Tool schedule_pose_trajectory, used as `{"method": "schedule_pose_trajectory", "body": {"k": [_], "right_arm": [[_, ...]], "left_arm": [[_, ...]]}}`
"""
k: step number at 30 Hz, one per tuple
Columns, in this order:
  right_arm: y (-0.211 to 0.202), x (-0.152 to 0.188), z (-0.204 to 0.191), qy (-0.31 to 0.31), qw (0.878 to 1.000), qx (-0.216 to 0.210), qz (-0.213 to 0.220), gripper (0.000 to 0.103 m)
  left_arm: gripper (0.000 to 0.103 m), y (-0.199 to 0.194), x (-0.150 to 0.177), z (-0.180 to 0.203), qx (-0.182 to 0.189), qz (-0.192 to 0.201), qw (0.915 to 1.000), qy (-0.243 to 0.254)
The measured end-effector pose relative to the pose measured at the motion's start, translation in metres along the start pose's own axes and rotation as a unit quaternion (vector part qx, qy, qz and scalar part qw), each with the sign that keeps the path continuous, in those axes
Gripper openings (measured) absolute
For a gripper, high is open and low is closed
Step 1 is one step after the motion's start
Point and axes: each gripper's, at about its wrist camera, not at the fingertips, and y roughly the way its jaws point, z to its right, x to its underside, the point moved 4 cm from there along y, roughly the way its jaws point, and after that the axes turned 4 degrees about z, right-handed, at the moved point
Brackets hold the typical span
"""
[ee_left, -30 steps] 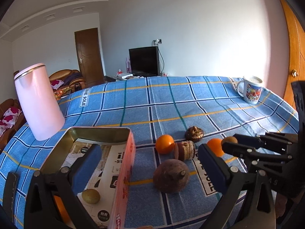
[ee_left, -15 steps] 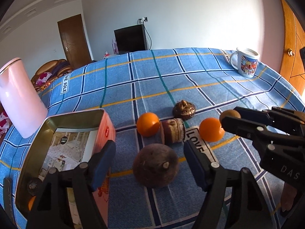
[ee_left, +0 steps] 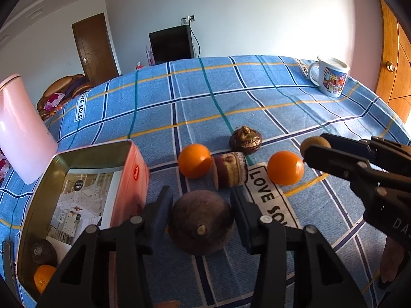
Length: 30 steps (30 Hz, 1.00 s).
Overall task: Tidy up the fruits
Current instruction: 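Grasp the second dark mangosteen with the left tool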
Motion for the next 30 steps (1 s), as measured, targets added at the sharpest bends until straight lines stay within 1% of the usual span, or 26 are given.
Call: {"method": "schedule_pose_trajectory", "body": {"k": [4, 9, 10, 13, 14, 16, 19, 20, 22, 25, 27, 30], "right_arm": [[-0.004, -0.001, -0.001, 0.0, 1.0, -0.004, 0.01, 0.028], [-0.005, -0.001, -0.002, -0.002, 1.0, -0.003, 0.014, 0.028], [-0.004, -0.001, -0.001, -0.002, 1.0, -0.003, 0.014, 0.028], [-0.004, -0.001, -0.001, -0.002, 1.0, -0.001, 0.013, 0.028], [-0.004, -0.001, -0.001, -0.002, 1.0, -0.001, 0.013, 0.028], [-0.005, -0.001, -0.001, -0.002, 1.0, -0.001, 0.014, 0.028], [-0.004, -0.001, 0.0, -0.001, 1.0, -0.002, 0.013, 0.028], [-0.004, -0.001, -0.001, 0.0, 1.0, -0.003, 0.013, 0.028], [-0.004, -0.001, 0.0, 0.001, 1.0, -0.003, 0.013, 0.028], [-0.004, -0.001, 0.001, 0.002, 1.0, -0.004, 0.014, 0.028], [-0.005, -0.001, 0.0, 0.002, 1.0, -0.003, 0.016, 0.028], [-0.008, -0.002, 0.0, 0.002, 1.0, -0.002, 0.023, 0.028]], "left_arm": [[0.04, -0.006, -0.001, 0.002, -0.004, 0.018, 0.9998, 0.006], [0.041, -0.006, -0.003, 0.0, 0.003, 0.017, 0.9998, 0.001], [0.042, -0.006, -0.003, -0.001, 0.003, 0.016, 0.9999, -0.002], [0.056, -0.001, -0.002, -0.002, 0.006, 0.004, 0.9999, -0.008], [0.062, 0.001, -0.002, -0.003, 0.007, -0.001, 0.9999, -0.008], [0.067, 0.005, 0.0, -0.001, 0.007, -0.015, 0.9999, -0.003], [0.067, 0.008, 0.003, 0.001, 0.002, -0.027, 0.9996, 0.01], [0.06, 0.009, 0.004, 0.001, 0.002, -0.031, 0.9994, 0.012], [0.051, 0.007, 0.005, 0.0, -0.001, -0.029, 0.9995, 0.016], [0.051, 0.004, 0.007, -0.001, 0.004, -0.027, 0.9995, 0.018], [0.051, 0.001, 0.007, -0.004, 0.009, -0.025, 0.9996, 0.011], [0.051, -0.005, 0.007, -0.005, 0.018, -0.012, 0.9998, 0.005]]}}
